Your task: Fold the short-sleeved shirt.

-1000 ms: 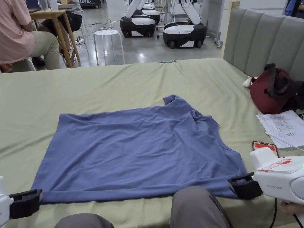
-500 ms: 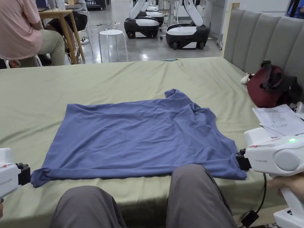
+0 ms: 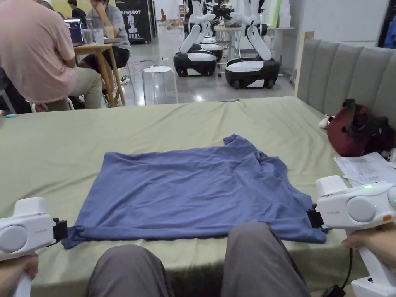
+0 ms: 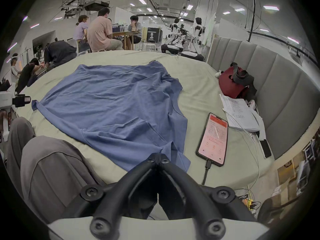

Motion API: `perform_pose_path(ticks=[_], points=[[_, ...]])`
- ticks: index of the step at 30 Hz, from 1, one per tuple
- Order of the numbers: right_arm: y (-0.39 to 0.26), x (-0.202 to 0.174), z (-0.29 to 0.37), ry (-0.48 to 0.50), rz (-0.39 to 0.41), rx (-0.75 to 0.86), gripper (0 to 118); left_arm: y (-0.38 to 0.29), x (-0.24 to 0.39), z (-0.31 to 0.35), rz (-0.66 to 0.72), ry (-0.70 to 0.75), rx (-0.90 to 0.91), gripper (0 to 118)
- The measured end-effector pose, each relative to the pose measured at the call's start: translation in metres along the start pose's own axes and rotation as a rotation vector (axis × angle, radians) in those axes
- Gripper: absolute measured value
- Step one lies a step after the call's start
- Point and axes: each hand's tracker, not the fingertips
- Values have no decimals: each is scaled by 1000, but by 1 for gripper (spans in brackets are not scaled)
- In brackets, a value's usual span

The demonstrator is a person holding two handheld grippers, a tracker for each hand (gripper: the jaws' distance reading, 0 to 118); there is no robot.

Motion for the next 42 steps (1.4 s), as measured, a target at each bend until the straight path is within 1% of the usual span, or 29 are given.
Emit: perform_pose_path(ticks=[1, 4, 5, 6, 7, 10, 11, 12, 13, 14, 15, 16, 18, 19, 20, 22, 23, 24, 26, 28, 30, 31, 34, 36, 37, 38, 39, 40, 42], points=[[0, 0, 0, 1, 0, 1, 0, 0, -1, -2, 2, 0, -6, 30], [-1, -2, 1, -1, 7, 5, 0, -1, -2, -8, -15, 10, -24, 49], [-2, -3, 1, 3, 7, 5, 0, -2, -1, -11, -25, 12, -32, 73], [-2, -3, 1, 5, 7, 5, 0, -3, 0, -13, -31, 14, -35, 85], [-2, -3, 0, 7, 8, 5, 0, -4, 1, -14, -38, 11, -38, 88], [-2, -5, -2, 7, 13, 3, 0, -6, 5, -23, -56, 5, -54, 84], [-1, -5, -3, 8, 14, 1, 0, -7, 6, -28, -69, 8, -63, 77], [-1, -6, -3, 7, 13, 0, 0, -8, 7, -32, -82, 24, -72, 67], [-1, -6, -4, 8, 14, -1, 0, -8, 9, -36, -89, 41, -86, 51], [-1, -6, -5, 10, 15, -2, 0, -9, 9, -39, -82, 46, -99, 20], [0, -5, -6, 12, 15, -3, 0, -10, 9, -41, -59, -9, -121, 3], [0, -5, -7, 13, 15, -4, 0, -10, 10, -42, -22, -78, -118, 3], [1, -3, -7, 13, 12, -6, 0, -9, 17, -40, -79, -16, -100, 3], [2, -2, -7, 11, 8, -7, 5, -9, 20, -39, -115, 5, -93, 3], [3, 0, -8, 13, 8, -9, 29, -7, 22, -39, -111, 3, -91, 3], [5, 0, -10, 16, 15, -16, 96, -3, 22, -36, -90, -4, -90, 3], [5, -1, -14, 11, 20, -22, 117, -1, 21, -36, -67, -5, -86, 3], [5, -1, -16, 4, 23, -23, 117, 1, 21, -35, -55, -4, -86, 3], [6, -2, -17, -3, 21, -6, 109, 6, 21, -35, -42, 2, -88, 3], [9, -1, -23, 3, -13, -23, 102, 8, 23, -34, -44, 1, -83, 3], [10, 2, -34, 22, -32, -54, 87, 8, 25, -34, -64, 2, -79, 3], [10, 2, -39, 10, -35, -62, 79, 8, 25, -33, -71, 5, -78, 3], [8, 6, -53, -41, -45, -104, 71, 7, 24, -33, -70, 6, -77, 3], [6, 11, -63, -23, -49, -160, 44, 7, 23, -32, -63, -1, -75, 3], [7, 13, -65, 3, -61, -173, 25, 7, 23, -32, -63, -1, -75, 3], [7, 15, -66, 41, -98, -157, 5, 8, 22, -32, -67, -2, -74, 3], [9, 17, -64, 68, -129, -136, 2, 9, 22, -32, -70, -1, -75, 3], [13, 18, -61, 64, -131, -118, 2, 11, 21, -32, -75, -2, -75, 3], [24, 19, -57, 37, -100, -72, 2, 18, 19, -34, -71, -10, -75, 3]])
